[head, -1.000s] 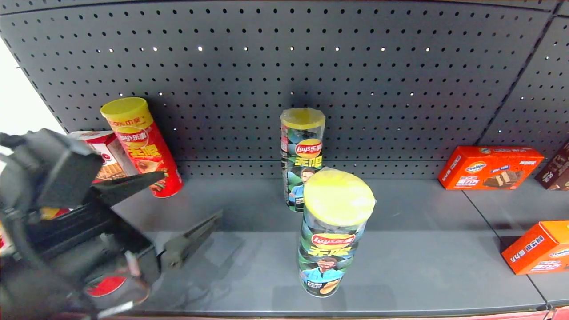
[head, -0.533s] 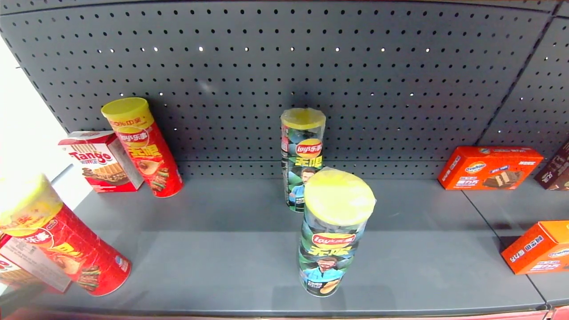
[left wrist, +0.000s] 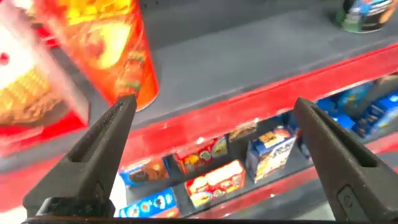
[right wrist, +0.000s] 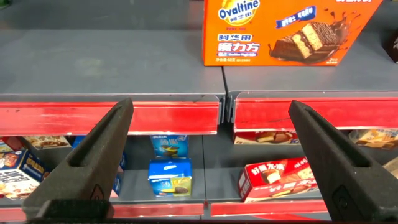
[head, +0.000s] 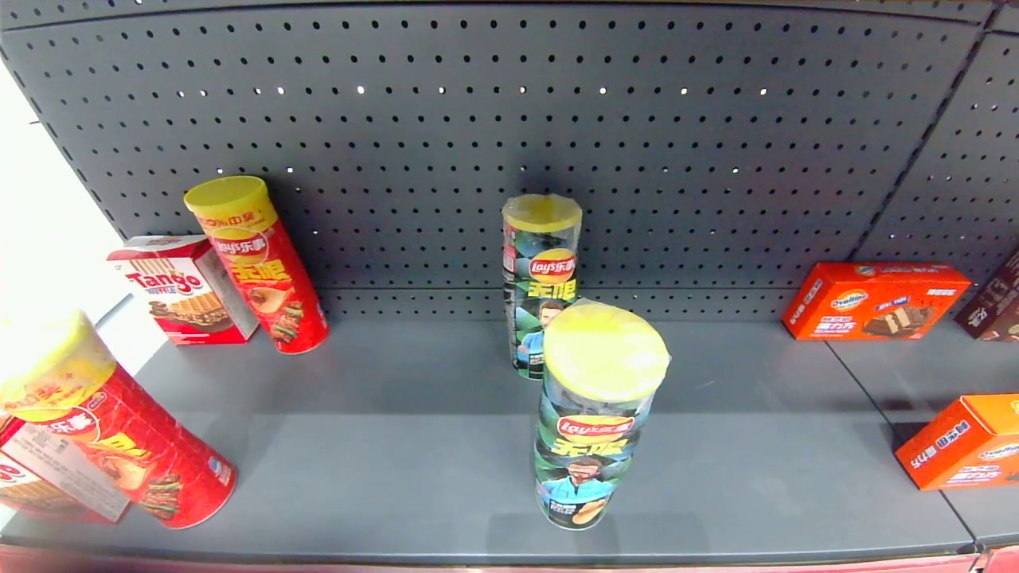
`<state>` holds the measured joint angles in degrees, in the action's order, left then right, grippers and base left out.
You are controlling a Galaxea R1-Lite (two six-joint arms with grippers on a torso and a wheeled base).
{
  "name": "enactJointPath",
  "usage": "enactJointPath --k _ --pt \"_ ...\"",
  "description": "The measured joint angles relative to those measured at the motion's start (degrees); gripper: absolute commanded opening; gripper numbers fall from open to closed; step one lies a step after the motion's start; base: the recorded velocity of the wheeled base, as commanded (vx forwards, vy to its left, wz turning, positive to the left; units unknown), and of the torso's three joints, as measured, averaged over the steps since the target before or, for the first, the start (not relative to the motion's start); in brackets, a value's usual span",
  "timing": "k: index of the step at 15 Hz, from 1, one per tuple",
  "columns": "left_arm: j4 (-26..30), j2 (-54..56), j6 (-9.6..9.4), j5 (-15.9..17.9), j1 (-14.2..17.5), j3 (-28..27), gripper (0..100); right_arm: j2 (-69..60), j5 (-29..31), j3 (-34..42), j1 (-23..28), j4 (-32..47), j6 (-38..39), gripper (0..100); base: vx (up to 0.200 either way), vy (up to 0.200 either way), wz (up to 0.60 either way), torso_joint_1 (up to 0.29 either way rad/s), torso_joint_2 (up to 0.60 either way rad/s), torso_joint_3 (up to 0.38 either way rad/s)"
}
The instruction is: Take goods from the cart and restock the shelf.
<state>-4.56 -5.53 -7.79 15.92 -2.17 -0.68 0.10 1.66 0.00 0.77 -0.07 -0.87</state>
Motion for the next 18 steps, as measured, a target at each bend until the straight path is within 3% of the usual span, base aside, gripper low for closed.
enactJointPath --k 5,10,13,14,15,17,18 --pt "0.76 5.12 2.11 0.55 2.12 0.66 100 0.00 -0.05 0.00 0.02 -0.02 0.00 100 0.000 0.000 0.00 0.000 0.00 0.000" --pt "0.82 5.64 1.96 0.61 2.17 0.68 100 0.00 0.01 0.00 0.00 -0.02 0.00 100 0.000 0.000 0.00 0.000 0.00 0.000" --pt "0.89 5.69 4.57 1.67 2.17 0.68 100 0.00 0.00 0.00 0.02 0.00 0.00 100 0.000 0.000 0.00 0.000 0.00 0.000" --pt "0.90 5.69 5.55 -0.02 2.17 0.68 100 0.00 0.00 0.00 0.02 0.00 0.02 100 0.000 0.000 0.00 0.000 0.00 0.000" --pt "1.15 5.72 6.21 -5.08 2.19 0.68 100 0.00 0.00 0.00 0.02 0.00 0.00 100 0.000 0.000 0.00 0.000 0.00 0.000" --pt "5.16 5.69 3.80 -13.32 2.19 0.68 100 0.00 0.00 0.00 0.00 -0.02 0.00 100 0.000 0.000 0.00 0.000 0.00 0.000" --pt "5.56 5.72 3.08 -14.07 2.24 0.52 100 0.00 0.00 0.00 0.00 0.00 0.00 100 0.000 0.000 0.00 0.000 0.00 0.000"
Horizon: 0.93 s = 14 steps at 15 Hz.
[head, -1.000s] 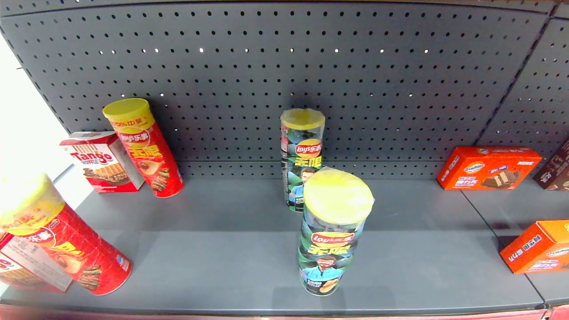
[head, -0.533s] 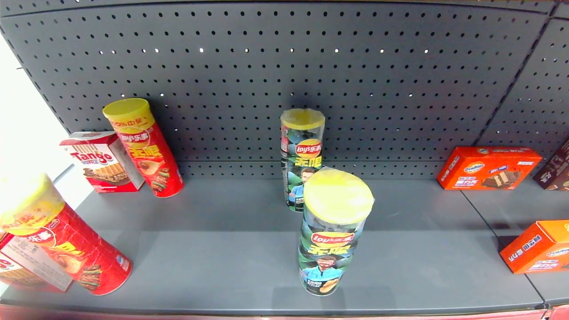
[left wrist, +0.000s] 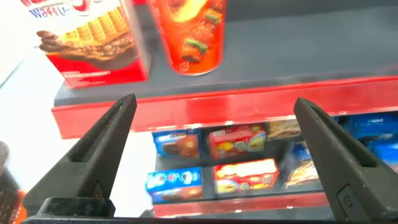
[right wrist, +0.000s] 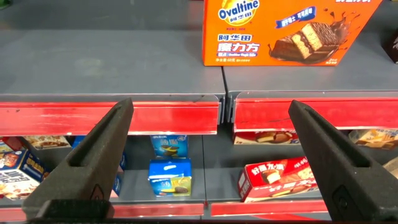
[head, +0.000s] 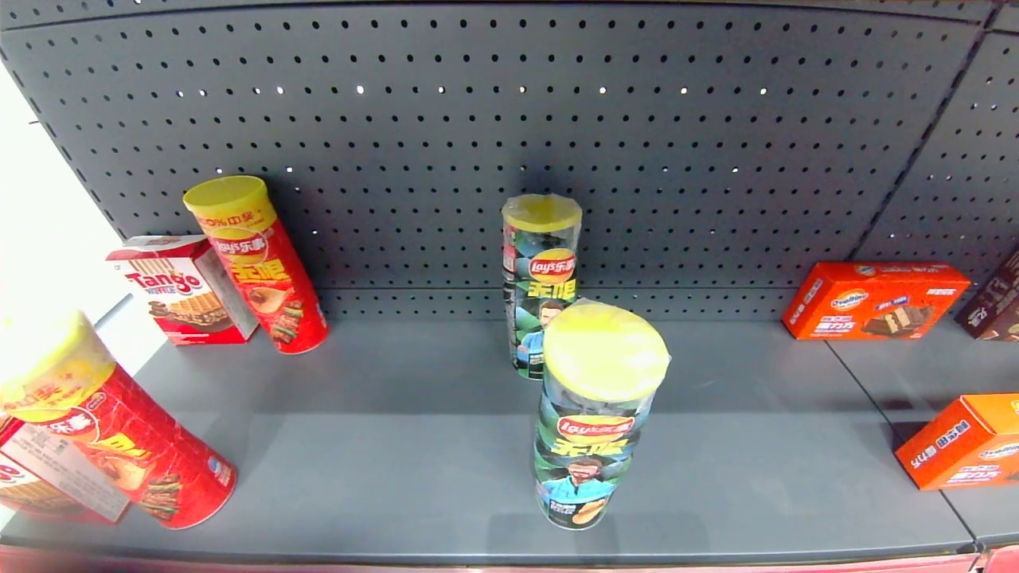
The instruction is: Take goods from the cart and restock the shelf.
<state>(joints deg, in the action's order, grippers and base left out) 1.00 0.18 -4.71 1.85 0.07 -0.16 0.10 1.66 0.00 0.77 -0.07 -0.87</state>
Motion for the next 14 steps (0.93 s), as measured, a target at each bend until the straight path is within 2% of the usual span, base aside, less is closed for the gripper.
enactJointPath --k 4,6,11,14 --pt "0.01 -0.02 0.22 0.61 -0.15 -0.06 100 0.00 0.00 0.00 0.05 -0.02 0.00 100 0.000 0.000 0.00 0.000 0.00 0.000" --pt "0.06 -0.02 0.35 2.06 -0.17 -0.09 100 0.00 -0.02 0.00 0.02 0.00 -0.02 100 0.000 0.000 0.00 0.000 0.00 0.000" --pt "0.00 -0.02 0.24 1.84 -0.17 -0.05 100 0.01 -0.98 -0.11 -0.04 -0.09 -0.41 100 0.000 0.000 0.00 0.000 0.00 0.000" --pt "-0.02 -0.07 -0.16 1.84 -0.17 -0.02 100 4.39 -1.99 -7.11 -0.67 0.29 0.89 100 0.000 0.000 0.00 0.000 0.00 0.000"
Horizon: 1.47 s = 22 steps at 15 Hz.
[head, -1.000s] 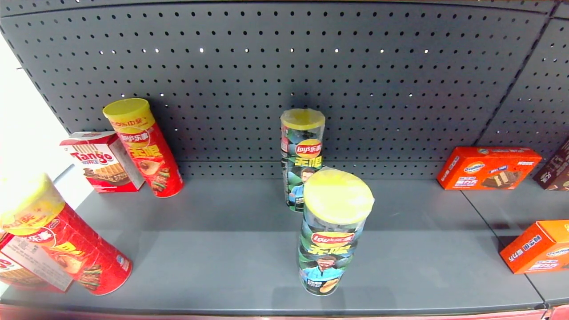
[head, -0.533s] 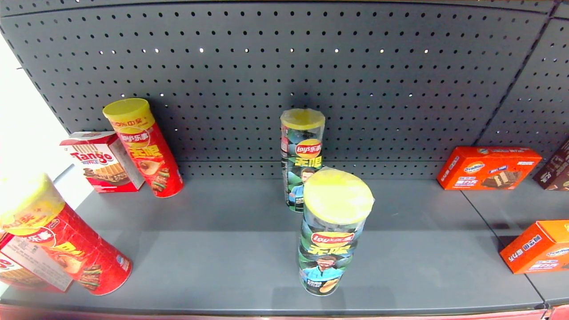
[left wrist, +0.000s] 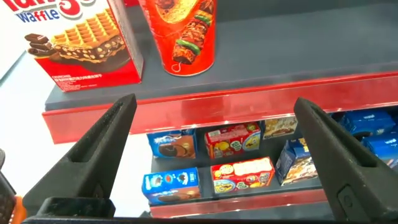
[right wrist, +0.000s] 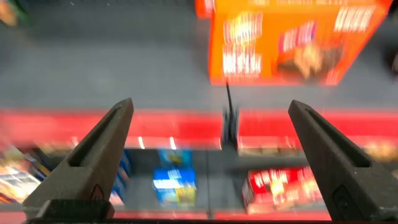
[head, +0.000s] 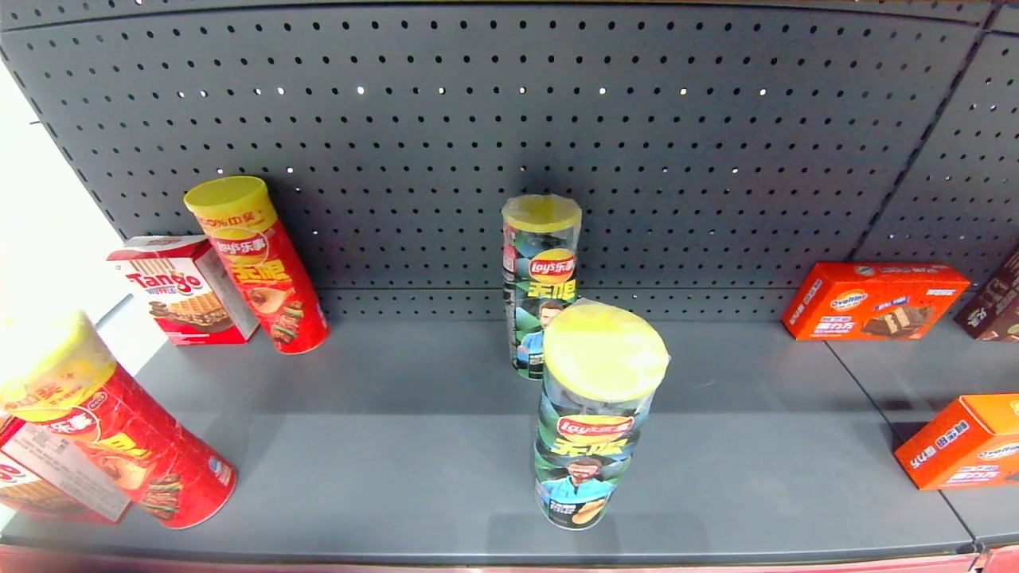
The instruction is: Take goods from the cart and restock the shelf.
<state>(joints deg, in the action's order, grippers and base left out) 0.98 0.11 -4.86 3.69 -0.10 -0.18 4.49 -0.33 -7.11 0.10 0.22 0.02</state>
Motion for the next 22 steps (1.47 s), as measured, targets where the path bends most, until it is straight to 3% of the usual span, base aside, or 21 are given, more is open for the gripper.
enactJointPath --k 3,8,11,14,22 --pt "0.02 0.00 -2.71 0.27 -0.01 -0.04 100 14.86 -4.67 -11.68 -2.52 0.10 1.45 100 0.000 0.000 0.00 0.000 0.00 0.000" --pt "0.09 -0.01 -1.15 0.18 -0.04 -0.09 100 42.09 -8.80 -24.45 -13.98 -6.70 -1.57 100 0.000 0.000 0.00 0.000 0.00 0.000" --pt "0.09 -0.01 -0.93 0.24 -0.09 -0.09 100 54.53 -9.39 -26.43 -20.76 -10.67 -7.02 100 0.000 0.000 0.00 0.000 0.00 0.000" --pt "0.11 -0.01 -0.90 0.24 -0.09 -0.09 100 61.05 -9.19 -26.05 -26.88 -11.93 -7.52 100 0.000 0.000 0.00 0.000 0.00 0.000" --pt "0.11 -0.04 0.74 0.27 -0.09 -0.09 100 71.53 -5.17 -26.76 -34.40 -17.87 -7.50 100 0.000 0.000 0.00 0.000 0.00 0.000"
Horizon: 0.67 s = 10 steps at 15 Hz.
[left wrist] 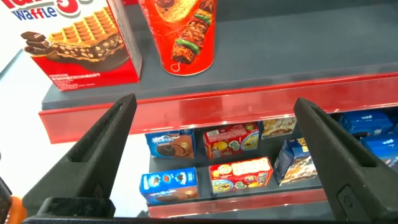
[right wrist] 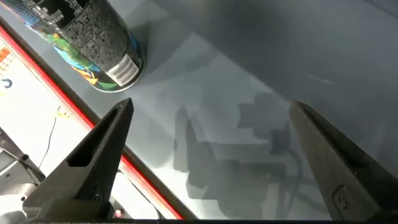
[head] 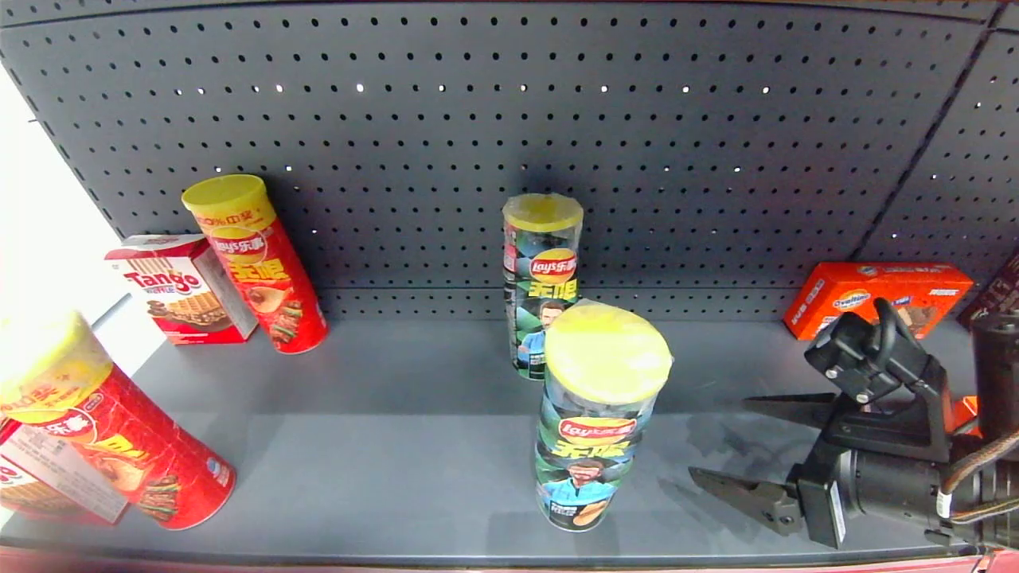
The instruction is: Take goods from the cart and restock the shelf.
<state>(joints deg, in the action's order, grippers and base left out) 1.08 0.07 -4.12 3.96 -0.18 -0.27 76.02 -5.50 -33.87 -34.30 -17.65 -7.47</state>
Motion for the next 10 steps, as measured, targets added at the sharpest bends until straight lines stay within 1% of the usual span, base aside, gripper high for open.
enactJointPath --k 2,10 --pt "0.02 0.00 0.00 0.00 0.00 0.00 100 2.21 0.33 -1.07 -0.95 -1.52 -0.05 100 0.000 0.000 0.00 0.000 0.00 0.000" --pt "0.00 0.00 0.00 0.00 0.00 0.00 100 8.62 0.44 -6.35 -3.49 -1.78 -0.07 100 0.000 0.000 0.00 0.000 0.00 0.000"
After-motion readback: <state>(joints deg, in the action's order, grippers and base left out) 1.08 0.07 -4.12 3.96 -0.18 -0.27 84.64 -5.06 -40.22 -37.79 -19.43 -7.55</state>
